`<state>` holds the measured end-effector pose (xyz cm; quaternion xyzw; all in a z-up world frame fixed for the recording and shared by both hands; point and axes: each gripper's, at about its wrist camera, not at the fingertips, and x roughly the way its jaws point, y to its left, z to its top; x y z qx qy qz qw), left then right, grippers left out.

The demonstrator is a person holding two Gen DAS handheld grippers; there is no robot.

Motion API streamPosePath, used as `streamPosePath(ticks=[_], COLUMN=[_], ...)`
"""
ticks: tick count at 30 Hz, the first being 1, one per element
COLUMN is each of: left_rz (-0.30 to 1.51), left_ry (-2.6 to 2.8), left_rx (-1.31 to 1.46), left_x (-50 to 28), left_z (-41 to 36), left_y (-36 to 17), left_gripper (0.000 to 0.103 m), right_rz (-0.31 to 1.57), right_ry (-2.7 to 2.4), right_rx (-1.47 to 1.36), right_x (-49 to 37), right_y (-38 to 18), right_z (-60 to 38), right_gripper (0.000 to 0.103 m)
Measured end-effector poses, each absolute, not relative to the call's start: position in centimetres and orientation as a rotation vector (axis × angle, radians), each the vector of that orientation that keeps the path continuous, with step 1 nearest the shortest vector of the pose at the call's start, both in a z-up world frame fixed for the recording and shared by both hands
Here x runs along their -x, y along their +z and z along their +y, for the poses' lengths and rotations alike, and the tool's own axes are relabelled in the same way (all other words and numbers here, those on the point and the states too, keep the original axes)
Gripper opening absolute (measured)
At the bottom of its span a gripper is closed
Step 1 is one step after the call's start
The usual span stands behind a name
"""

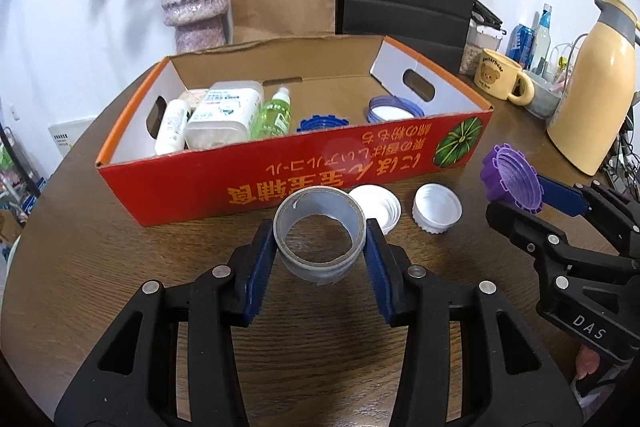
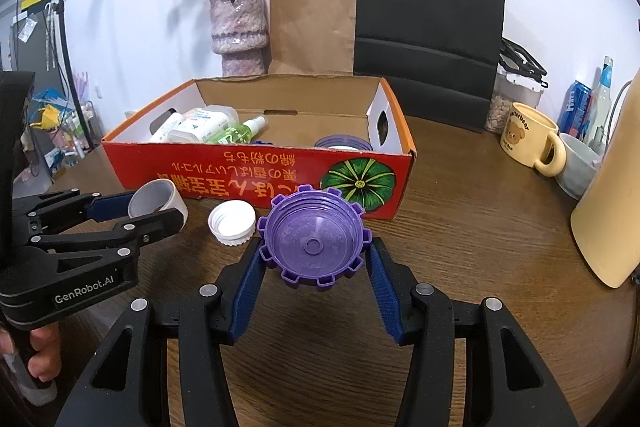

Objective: Organize rigid objects
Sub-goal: 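Carry the tape roll and purple lid over the box with both tools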

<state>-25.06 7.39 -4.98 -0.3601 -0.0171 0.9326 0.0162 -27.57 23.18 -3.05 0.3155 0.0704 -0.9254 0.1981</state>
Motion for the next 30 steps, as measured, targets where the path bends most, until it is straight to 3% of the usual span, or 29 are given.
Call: streamPosePath(ticks=[30], left_rz=[-0.112], left_ry=[3.070], left_rx=[0.858], left_x=[26.3], left_z=[5.3], left_y=[0.7], left_gripper=[0.040], right_rz=[0.071], right_ry=[-2.628], right_rx=[-0.714], right_x=[29.5], right_y=[1.4], right_z=[20.5], right_gripper=[0.056])
